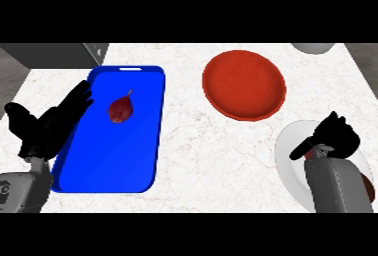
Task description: Pick the bell pepper from the plate and place it in the bowl
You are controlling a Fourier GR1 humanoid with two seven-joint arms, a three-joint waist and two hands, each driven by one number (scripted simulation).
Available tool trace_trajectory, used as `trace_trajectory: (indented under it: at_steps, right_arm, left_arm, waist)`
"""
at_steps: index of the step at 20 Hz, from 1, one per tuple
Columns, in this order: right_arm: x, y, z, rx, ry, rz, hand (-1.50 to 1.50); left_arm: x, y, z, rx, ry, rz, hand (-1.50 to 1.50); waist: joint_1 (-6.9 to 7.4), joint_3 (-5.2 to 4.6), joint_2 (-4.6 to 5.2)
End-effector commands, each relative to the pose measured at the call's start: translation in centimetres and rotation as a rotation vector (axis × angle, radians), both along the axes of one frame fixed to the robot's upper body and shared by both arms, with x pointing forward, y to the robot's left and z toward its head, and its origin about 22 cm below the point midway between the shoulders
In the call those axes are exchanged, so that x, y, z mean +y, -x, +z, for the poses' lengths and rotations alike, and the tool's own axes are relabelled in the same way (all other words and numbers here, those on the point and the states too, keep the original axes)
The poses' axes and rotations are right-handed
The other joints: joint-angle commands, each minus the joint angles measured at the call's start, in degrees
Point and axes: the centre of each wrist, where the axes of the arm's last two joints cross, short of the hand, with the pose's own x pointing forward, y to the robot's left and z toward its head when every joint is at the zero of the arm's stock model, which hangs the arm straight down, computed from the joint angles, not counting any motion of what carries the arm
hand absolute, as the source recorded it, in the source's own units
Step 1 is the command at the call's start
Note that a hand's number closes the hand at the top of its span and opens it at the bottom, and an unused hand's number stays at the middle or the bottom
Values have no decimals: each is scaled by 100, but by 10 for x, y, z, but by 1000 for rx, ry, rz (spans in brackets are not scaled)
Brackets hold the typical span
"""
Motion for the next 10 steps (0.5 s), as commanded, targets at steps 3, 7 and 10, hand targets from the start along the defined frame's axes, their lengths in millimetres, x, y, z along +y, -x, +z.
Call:
trace_trajectory:
  at_steps: [3,7,10]
  right_arm:
    - [-16,4,-17,13,-8,-43,-150]
    - [-19,-8,-24,19,-13,-71,-150]
    - [-47,-1,-47,13,-22,-70,-150]
  left_arm:
    - [-10,-11,7,-11,-16,-23,0]
    - [-2,-7,22,10,-5,-1,0]
    - [-1,-8,-5,-4,-22,8,0]
  waist:
    - [-14,0,2]
    - [11,1,3]
    - [9,2,18]
